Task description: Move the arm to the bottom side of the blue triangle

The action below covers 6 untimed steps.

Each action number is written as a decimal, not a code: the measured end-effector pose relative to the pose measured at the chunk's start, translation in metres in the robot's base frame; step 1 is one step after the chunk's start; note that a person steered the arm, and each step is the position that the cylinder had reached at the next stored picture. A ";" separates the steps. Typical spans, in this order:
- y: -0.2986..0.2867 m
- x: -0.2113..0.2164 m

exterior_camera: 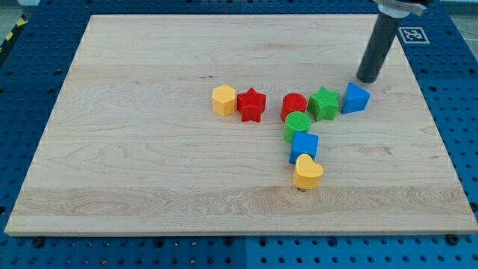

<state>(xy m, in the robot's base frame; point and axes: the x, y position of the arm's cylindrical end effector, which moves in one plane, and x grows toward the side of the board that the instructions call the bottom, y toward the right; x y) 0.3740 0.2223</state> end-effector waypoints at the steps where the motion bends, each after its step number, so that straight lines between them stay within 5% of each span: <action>1: 0.050 0.012; 2: 0.058 0.024; 4: 0.078 0.127; 6: -0.030 0.139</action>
<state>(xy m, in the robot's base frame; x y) 0.5132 0.1921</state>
